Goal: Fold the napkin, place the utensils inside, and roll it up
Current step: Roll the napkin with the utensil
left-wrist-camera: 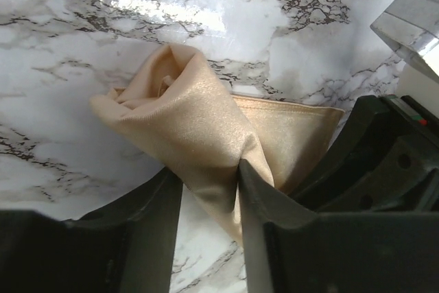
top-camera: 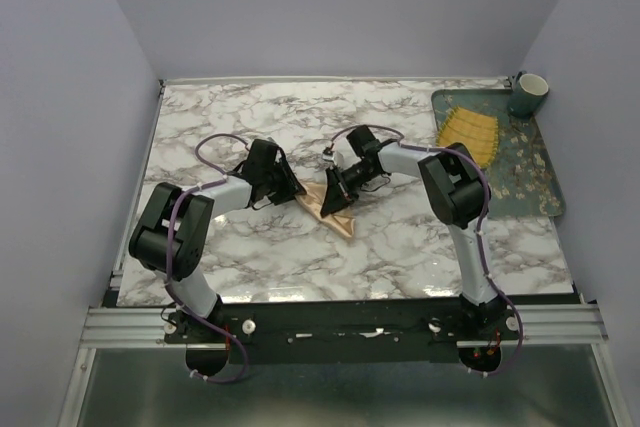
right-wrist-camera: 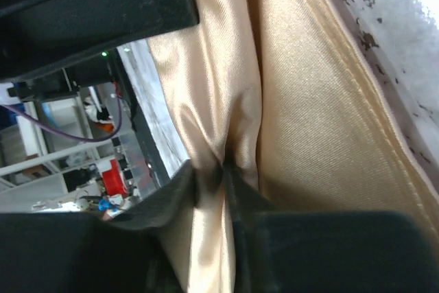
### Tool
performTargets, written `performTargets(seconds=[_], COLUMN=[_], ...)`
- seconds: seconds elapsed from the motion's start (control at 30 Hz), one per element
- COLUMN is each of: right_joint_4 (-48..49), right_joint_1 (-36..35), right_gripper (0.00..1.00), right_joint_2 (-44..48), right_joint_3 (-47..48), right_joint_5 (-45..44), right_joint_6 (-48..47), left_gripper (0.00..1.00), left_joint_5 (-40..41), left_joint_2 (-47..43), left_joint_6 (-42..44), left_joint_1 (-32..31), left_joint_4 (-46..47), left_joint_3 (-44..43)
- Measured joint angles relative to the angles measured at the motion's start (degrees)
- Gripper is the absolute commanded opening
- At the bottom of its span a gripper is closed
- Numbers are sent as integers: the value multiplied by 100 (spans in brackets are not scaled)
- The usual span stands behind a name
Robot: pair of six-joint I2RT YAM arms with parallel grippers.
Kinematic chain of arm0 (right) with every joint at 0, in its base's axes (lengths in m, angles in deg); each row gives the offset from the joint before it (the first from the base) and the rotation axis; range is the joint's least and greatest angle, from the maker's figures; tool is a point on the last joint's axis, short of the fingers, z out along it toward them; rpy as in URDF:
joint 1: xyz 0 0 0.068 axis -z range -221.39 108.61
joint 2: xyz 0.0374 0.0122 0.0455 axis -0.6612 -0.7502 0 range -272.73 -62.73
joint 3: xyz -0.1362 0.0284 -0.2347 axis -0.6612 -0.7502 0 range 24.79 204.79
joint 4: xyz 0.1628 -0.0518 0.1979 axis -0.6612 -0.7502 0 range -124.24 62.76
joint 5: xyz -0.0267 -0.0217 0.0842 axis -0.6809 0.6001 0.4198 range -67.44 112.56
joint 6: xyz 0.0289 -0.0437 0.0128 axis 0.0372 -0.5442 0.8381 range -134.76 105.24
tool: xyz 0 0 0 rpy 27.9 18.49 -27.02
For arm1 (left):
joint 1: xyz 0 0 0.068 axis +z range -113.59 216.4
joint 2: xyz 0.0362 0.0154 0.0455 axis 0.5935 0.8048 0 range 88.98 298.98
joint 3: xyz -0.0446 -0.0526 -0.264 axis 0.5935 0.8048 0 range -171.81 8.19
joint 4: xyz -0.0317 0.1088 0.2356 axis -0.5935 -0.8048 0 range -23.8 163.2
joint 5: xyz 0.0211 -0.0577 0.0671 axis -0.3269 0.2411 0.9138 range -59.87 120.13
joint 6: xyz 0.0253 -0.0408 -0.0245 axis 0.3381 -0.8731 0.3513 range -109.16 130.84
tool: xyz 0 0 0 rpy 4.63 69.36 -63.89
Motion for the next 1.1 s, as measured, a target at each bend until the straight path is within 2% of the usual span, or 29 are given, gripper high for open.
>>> performTargets(seconds=[0.13,0.2,0.3,0.37,0.4,0.5,0.7,0.9,1.1], right_joint_4=[-584,-833,-1113,-1244,-1279,-1287,-1252,-1189,-1088], right_joint_1=[0,-35,-160,-330,-407,-927,-1770,-2063,-2177], right_gripper=[43,50,55,56,61,66,67,67,66], right_joint_2=[81,341,793,1137,1250,1563,1598,1541,1325], right_joint_3=[264,278,302,354,385,433,365,356,356], right_joint_5=[-568,-1099,-1838,-2406,-2691,-3512,-4778,-5617,-6011], right_joint_6=[-223,-313,-426,-472,-494,-498,-385,-367,-369], left_gripper=[36,36,35,35,35,35,35,34,34], left_joint_5=[-7,-13,-20,-35,-46,-52,-92,-118,-142], left_joint_2=[59,59,59,59,59,59,59,59,59], left_joint_6=[-4,-11,-11,-20,-28,-33,-52,-98,-122], left_joint_1=[0,0,0,0,0,0,0,0,0], left_joint_4=[105,146,203,223,225,229,229,249,258], left_joint_3=[2,13,37,48,48,48,46,46,46])
